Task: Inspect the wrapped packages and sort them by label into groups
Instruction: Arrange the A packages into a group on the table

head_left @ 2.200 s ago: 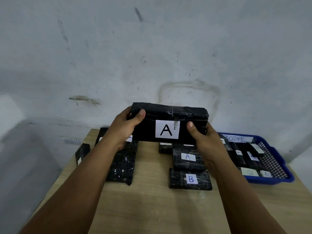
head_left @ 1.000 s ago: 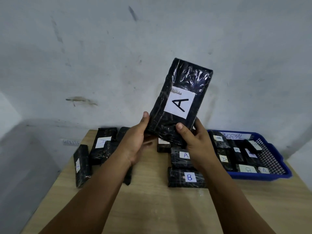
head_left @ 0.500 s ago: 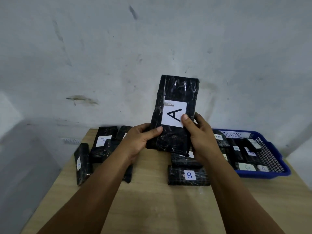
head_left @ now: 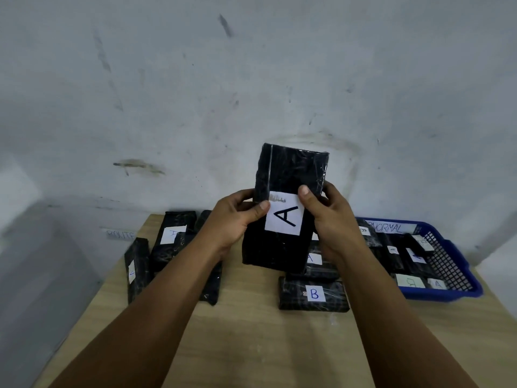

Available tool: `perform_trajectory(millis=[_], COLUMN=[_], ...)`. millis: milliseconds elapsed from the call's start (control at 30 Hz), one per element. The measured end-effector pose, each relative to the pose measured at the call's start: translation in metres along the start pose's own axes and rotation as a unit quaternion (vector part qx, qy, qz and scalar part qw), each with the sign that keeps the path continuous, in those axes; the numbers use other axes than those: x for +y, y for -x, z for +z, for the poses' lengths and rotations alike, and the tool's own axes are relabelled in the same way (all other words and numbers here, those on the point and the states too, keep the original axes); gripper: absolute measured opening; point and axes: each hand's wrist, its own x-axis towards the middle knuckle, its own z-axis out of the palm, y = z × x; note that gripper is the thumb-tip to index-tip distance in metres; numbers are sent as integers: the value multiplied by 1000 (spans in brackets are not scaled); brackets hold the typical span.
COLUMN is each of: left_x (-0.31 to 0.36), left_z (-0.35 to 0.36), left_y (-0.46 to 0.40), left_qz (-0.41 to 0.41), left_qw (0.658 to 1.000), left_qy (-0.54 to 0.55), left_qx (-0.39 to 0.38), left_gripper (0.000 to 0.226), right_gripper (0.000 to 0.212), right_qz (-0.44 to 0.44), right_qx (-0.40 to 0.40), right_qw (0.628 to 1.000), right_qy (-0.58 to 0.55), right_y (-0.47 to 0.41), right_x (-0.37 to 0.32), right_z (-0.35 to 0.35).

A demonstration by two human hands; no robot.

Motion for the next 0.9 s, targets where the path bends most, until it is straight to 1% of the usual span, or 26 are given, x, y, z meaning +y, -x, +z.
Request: perform_trajectory(millis=[67, 167, 233, 267, 367, 433, 533, 567, 600, 667, 700, 733, 800, 833, 900], left_x=[4, 21, 30, 33, 33, 28, 19, 17, 15, 15, 16, 18, 23, 24, 23], left_z=[1, 1, 0, 0, -2, -3, -4, -3, -2, 1, 3, 6, 11, 13, 15], left_y=[0, 1, -2, -4, -7, -7, -6, -5, -3, 1, 3, 4, 4, 4, 0], left_qz=[9, 27, 39, 47, 65, 81, 104, 108, 109, 108, 108, 106, 90, 80, 73], left_qw=[1000, 999, 997, 996, 994, 992, 986, 985, 985, 986, 986, 986, 991, 994, 995], left_qy=[-4, -25, -59, -69, -71, -89, -129, -134, -133, -122, -124, -122, -93, -77, -53], left_qx=[-14, -22, 10, 28, 44, 33, 2, -7, -14, -28, -36, -43, -34, -10, 42], left_gripper=[37, 35, 36, 32, 22, 28, 43, 46, 50, 56, 56, 49, 27, 19, 13], right_gripper=[37, 39, 41, 42, 49, 56, 68, 65, 55, 33, 25, 20, 15, 14, 12], right_qz=[-14, -25, -25, -20, -7, 25, 119, 130, 126, 95, 78, 64, 32, 16, -8], right_qx=[-3, -27, -42, -44, -44, -43, -46, -35, -15, 35, 51, 59, 55, 48, 33], right_qw=[1000, 999, 998, 998, 994, 990, 989, 990, 992, 995, 995, 996, 998, 999, 998], right_qy=[11, 29, 41, 45, 98, 132, 73, 49, 25, -11, -19, -17, 2, 18, 46], right_y=[-2, 1, 4, 5, 6, 6, 6, 5, 5, 6, 6, 7, 11, 12, 14], right_x=[0, 3, 6, 8, 9, 4, -3, -3, -3, -2, 0, 3, 9, 12, 13], right_z=[-3, -3, -2, -1, 0, -1, 1, 2, 5, 10, 10, 11, 13, 13, 14])
